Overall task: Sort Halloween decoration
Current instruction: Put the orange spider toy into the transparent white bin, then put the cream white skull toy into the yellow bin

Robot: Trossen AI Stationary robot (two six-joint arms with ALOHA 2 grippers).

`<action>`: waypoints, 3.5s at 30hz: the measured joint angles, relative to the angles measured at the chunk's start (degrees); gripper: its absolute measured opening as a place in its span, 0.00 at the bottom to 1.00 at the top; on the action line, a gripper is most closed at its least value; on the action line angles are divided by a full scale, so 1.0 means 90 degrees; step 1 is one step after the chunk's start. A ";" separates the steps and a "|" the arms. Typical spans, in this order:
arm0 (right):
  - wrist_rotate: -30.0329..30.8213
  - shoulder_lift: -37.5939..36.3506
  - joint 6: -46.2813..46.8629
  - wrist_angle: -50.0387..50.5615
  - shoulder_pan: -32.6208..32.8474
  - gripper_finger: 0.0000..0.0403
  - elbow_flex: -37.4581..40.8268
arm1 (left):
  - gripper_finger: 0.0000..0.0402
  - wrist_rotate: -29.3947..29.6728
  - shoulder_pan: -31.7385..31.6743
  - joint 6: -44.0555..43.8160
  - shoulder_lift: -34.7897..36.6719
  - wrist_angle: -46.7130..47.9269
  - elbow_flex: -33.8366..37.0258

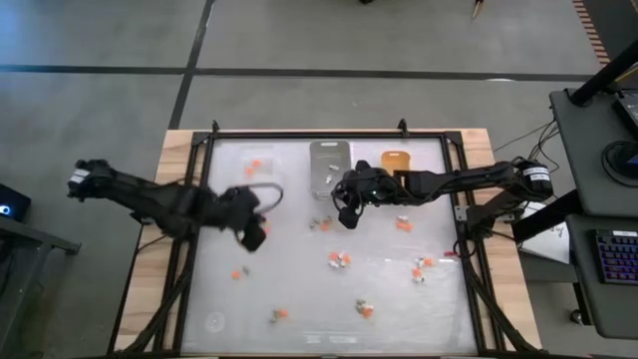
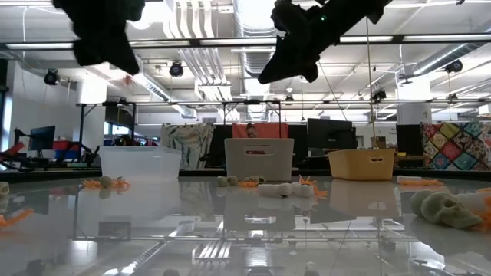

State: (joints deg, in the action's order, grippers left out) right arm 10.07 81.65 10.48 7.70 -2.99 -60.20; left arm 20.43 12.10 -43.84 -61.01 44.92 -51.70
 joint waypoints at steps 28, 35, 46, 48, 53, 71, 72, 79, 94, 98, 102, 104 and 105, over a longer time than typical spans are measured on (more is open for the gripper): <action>0.0007 -0.0107 0.0261 0.1286 0.0040 0.02 0.0002 | 0.00 -0.2009 -0.6016 0.4938 -0.2188 -0.1102 0.0010; 0.0099 -0.0417 -0.0140 0.1737 -0.0006 0.02 0.0002 | 0.00 -0.1668 -0.6018 0.4938 -0.2569 -0.1099 0.0010; 0.0119 -0.1174 -0.0443 0.1930 -0.0517 0.02 0.0068 | 0.09 -0.1661 -0.6018 0.5011 -0.2635 -0.1115 0.0010; 0.0120 -0.1305 -0.0268 0.2019 -0.0574 0.02 0.0077 | 0.14 -0.1661 -0.6018 0.5033 -0.2635 -0.1116 0.0010; 0.0117 -0.1415 0.0180 0.2073 -0.0589 0.02 0.0095 | 0.29 -0.1661 -0.6018 0.5035 -0.2626 -0.1123 0.0010; -0.0796 -0.1313 0.3015 0.4709 -0.0955 0.02 0.0219 | 0.41 -0.5097 -0.6016 0.5794 -0.1165 -0.3152 0.0010; -0.0989 -0.1303 0.3177 0.4941 -0.0994 0.02 0.0287 | 0.41 -0.5368 -0.6016 0.5838 -0.1130 -0.3375 0.0010; -0.2219 -0.1299 0.4322 0.5562 -0.0898 0.02 0.0830 | 0.40 -0.6134 -0.6014 0.6011 -0.1192 -0.4606 0.0009; -0.1863 -0.1290 0.3798 0.3528 0.0443 0.02 0.1611 | 0.40 -0.7383 -0.5529 0.5766 -0.1540 -0.5065 0.0145; -0.1039 -0.1289 0.2949 0.2289 0.0572 0.02 0.1737 | 0.40 -0.7240 -0.5020 0.5767 -0.1535 -0.5106 0.0385; -0.0468 -0.1201 0.1681 0.1308 0.0599 0.02 0.1749 | 0.39 -0.6705 -0.4510 0.5761 -0.1529 -0.5249 0.0650; -0.0303 -0.1133 0.1084 0.0812 0.0596 0.02 0.1749 | 0.38 -0.6497 -0.4301 0.5654 -0.1525 -0.5463 0.0808; -0.0240 -0.1077 0.0790 0.0597 0.0596 0.02 0.1749 | 0.38 -0.6410 -0.4205 0.5525 -0.1518 -0.5574 0.0894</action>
State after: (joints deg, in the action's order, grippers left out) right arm 7.90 71.95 17.59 13.07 2.37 -44.47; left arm -37.26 -25.74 5.88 -74.68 -5.25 -43.66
